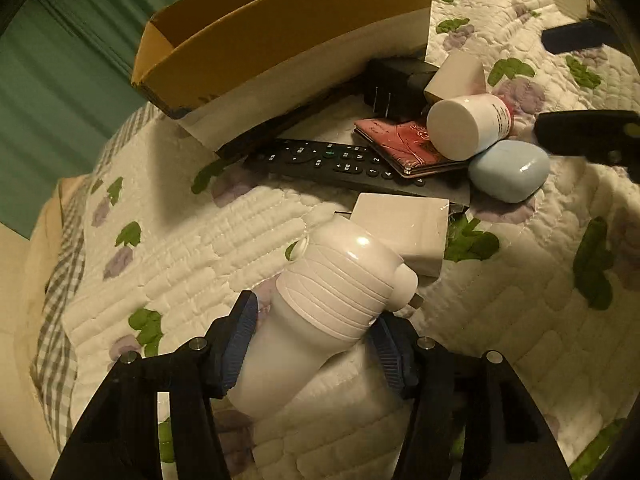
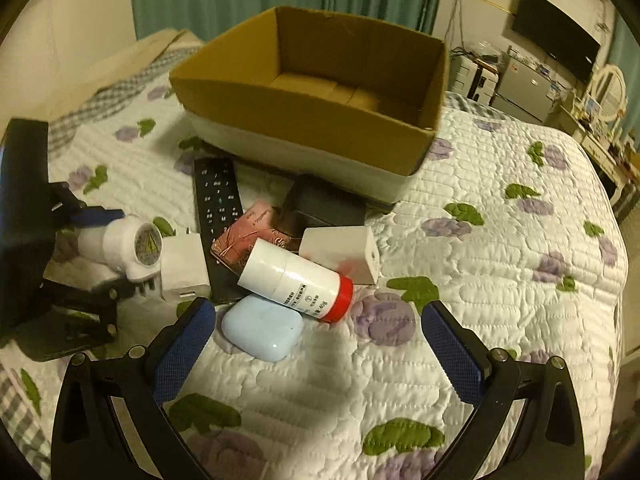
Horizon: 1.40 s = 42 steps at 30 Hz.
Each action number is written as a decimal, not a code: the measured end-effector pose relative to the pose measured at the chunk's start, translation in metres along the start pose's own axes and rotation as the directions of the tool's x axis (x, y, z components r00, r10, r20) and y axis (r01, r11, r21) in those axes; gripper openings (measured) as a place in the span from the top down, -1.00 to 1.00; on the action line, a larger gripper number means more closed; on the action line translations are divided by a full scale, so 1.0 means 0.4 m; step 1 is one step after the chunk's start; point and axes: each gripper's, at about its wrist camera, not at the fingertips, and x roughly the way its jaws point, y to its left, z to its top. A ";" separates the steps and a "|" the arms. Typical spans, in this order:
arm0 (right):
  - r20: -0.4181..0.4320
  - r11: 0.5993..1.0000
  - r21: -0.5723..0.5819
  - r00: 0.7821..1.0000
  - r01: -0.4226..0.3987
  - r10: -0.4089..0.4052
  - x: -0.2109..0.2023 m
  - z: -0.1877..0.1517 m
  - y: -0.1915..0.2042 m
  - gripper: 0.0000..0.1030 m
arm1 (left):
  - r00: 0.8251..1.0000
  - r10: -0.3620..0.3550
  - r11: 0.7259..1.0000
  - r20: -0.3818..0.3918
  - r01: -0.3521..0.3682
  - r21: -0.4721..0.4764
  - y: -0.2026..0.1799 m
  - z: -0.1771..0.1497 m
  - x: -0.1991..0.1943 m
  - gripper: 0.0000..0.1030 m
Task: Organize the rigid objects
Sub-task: 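Grasp the white hair dryer with left gripper while right grasps the pill bottle, then lower hair dryer and pill bottle into the box and open both grippers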
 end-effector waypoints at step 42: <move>0.383 0.996 0.038 0.922 -0.075 0.055 -0.313 0.320 -0.131 0.29 | 0.934 0.002 0.872 0.358 0.173 -0.458 0.235 0.270 -0.346 0.15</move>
